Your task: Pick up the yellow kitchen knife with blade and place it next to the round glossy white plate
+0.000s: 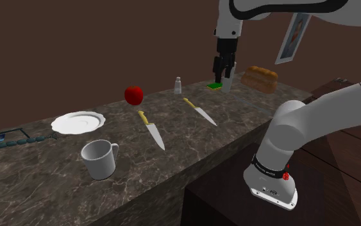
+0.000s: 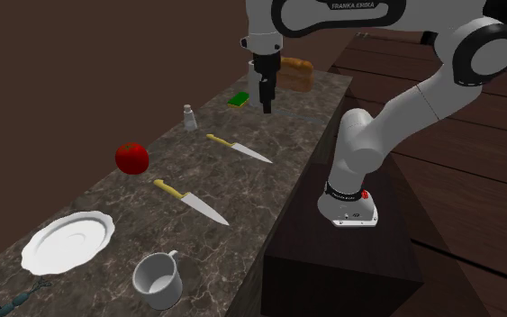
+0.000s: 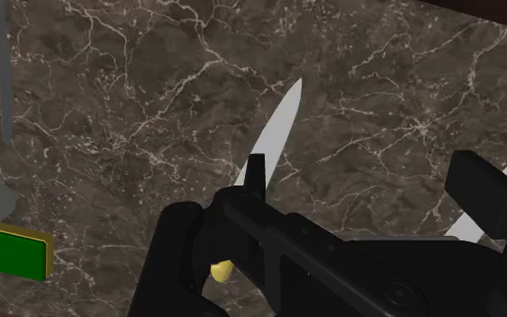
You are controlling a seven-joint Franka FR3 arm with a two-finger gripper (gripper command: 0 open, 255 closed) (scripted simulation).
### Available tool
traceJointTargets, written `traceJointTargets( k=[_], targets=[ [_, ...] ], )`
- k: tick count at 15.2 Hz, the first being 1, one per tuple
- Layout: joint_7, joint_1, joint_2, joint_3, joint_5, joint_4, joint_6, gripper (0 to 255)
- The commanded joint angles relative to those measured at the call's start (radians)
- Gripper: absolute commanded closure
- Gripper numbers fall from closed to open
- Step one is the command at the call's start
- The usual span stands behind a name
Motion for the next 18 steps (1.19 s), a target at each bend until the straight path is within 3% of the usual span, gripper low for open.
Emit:
traceJointTargets(
  k=[1, 10, 18],
  targets=[
    [0.0, 0.0, 0.0, 0.0, 0.0, 0.0, 0.0, 0],
    [-0.1, -0.008, 0.169, -0.081, -0.043, -0.13, 0.376, 0],
    [-0.203, 0.003, 0.427, -0.156, -0.031, -0.133, 0.705, 0]
  ],
)
